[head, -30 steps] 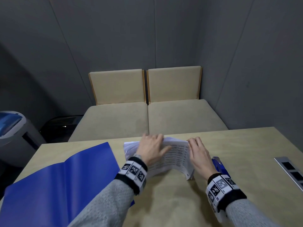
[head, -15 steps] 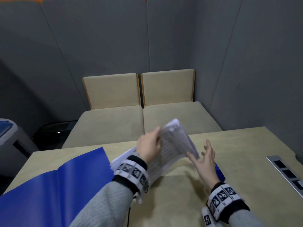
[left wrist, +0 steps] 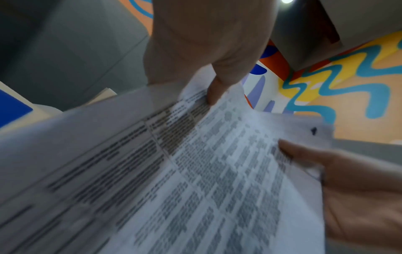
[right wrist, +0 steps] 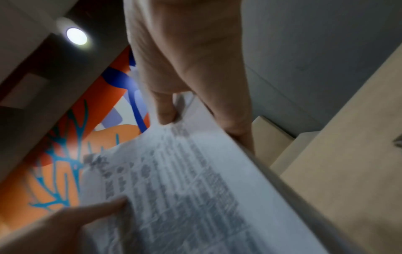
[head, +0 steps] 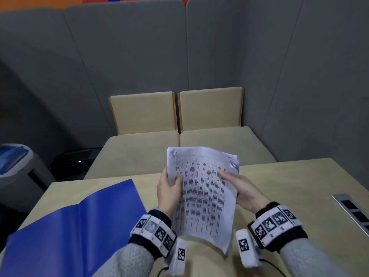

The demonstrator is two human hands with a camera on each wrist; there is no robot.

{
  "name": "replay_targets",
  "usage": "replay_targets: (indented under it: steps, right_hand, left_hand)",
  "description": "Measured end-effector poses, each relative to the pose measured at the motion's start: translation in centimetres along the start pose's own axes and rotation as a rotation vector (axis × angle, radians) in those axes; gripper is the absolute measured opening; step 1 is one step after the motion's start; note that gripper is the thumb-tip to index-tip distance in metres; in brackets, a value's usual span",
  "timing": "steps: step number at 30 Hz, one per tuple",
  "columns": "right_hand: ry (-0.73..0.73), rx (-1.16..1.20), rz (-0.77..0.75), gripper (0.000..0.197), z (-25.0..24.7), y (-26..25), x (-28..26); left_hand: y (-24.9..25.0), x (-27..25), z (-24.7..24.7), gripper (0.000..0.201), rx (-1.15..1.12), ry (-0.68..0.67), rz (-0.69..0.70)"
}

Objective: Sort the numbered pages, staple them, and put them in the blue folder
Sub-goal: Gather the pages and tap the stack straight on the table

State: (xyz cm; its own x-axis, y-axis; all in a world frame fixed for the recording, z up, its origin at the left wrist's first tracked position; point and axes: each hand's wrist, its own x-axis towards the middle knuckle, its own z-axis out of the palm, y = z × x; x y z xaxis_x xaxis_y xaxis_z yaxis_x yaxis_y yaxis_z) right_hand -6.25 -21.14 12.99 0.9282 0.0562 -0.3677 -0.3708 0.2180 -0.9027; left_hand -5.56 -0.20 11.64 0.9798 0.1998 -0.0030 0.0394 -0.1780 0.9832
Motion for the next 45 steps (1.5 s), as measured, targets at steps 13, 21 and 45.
replay_targets:
  steps: [13,21,45]
  right_hand:
    - [0.293,-0.212,-0.490,0.034,2.1,2.8,-0.3]
    - [0.450,-1.022,-1.047,0.082,1.6,1.3,0.1]
    - [0.384,-1.103,-0.948,0.067,0.6,1.3,0.7]
  left_hand:
    - [-2.0,-2.8,1.5,0.021,-0.065,0.113,0.052]
    - [-2.0,-1.5,1.2,0.023,0.004,0.102,0.065]
    - [-3.2,-0.7,1.1,0.006,-0.025,0.092,0.078]
